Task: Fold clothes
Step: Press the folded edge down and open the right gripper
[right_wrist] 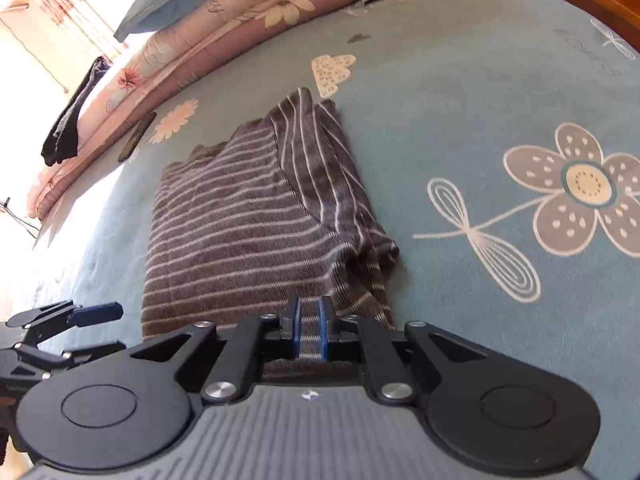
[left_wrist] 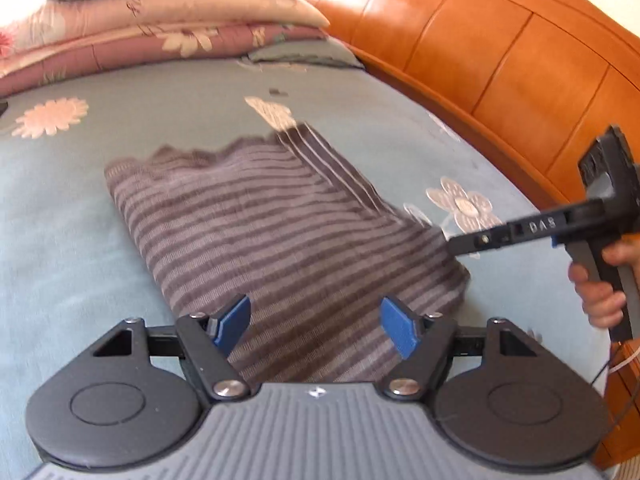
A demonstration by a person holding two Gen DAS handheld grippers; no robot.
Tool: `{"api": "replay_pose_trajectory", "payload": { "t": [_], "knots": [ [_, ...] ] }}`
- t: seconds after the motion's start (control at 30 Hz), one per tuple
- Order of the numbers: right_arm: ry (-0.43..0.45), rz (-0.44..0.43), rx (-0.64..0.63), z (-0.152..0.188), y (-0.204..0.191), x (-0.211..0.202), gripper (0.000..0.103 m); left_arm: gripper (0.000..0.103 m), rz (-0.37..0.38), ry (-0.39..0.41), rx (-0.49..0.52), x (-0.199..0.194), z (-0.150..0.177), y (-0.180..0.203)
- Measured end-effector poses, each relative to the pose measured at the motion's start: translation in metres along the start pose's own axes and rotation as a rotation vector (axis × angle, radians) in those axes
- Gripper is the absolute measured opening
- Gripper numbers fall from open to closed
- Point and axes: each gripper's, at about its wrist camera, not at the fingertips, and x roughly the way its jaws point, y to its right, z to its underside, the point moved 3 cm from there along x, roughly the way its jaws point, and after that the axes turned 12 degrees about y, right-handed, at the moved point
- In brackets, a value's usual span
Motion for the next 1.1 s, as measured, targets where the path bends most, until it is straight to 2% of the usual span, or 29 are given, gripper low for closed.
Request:
{"api": "replay_pose_trajectory", "payload": {
  "t": [0.07, 0.13, 0.23, 0.3, 0.4, 0.5, 0.63, 0.73, 0.8, 0.87, 1.0, 1.1],
  "knots": [
    [0.043, -0.018, 0.002, -0.014, -0.007, 0.014, 0.012, 0.072, -0.004, 0.061, 0.041, 0.024, -0.02, -0.006],
    [0.071, -0.036, 0.002, -0.025, -0.014, 0.031, 0.012, 0.072, 0.006, 0.094, 0.033, 0.049, -0.032, -0.012],
    [0.061, -0.022, 0.027, -0.028, -0.013, 0.056, 0.013, 0.073, 0.017, 0.061, 0.047, 0.089, -0.034, -0.02],
    [0.05, -0.005, 0.047, -0.026, -0.009, 0.067, 0.013, 0.073, -0.022, 0.021, 0.098, 0.113, -0.025, -0.027],
    [0.034, 0.012, 0.075, -0.018, -0.001, 0.07, 0.019, 0.079, -0.077, 0.027, 0.173, 0.134, -0.024, -0.036],
    [0.016, 0.011, 0.086, -0.009, 0.007, 0.066, 0.019, 0.081, -0.106, 0.004, 0.141, 0.15, -0.04, -0.05],
    [0.003, 0.004, 0.104, -0.005, 0.012, 0.062, 0.019, 0.077, -0.117, 0.017, 0.103, 0.14, -0.06, -0.057],
    [0.004, -0.005, 0.149, -0.004, 0.017, 0.061, 0.02, 0.078, -0.071, 0.029, 0.099, 0.121, -0.063, -0.058],
    [0.006, -0.013, 0.165, -0.003, 0.019, 0.063, 0.021, 0.079, -0.051, -0.023, 0.113, 0.128, -0.058, -0.063],
    [0.009, -0.021, 0.175, -0.001, 0.021, 0.066, 0.021, 0.082, -0.069, -0.081, 0.139, 0.145, -0.051, -0.069],
    [0.028, -0.033, 0.199, 0.003, 0.024, 0.067, 0.021, 0.085, -0.084, -0.04, 0.121, 0.167, -0.06, -0.079],
    [0.043, -0.042, 0.206, 0.005, 0.025, 0.066, 0.021, 0.08, -0.119, -0.004, 0.112, 0.164, -0.068, -0.081]
  ]
}}
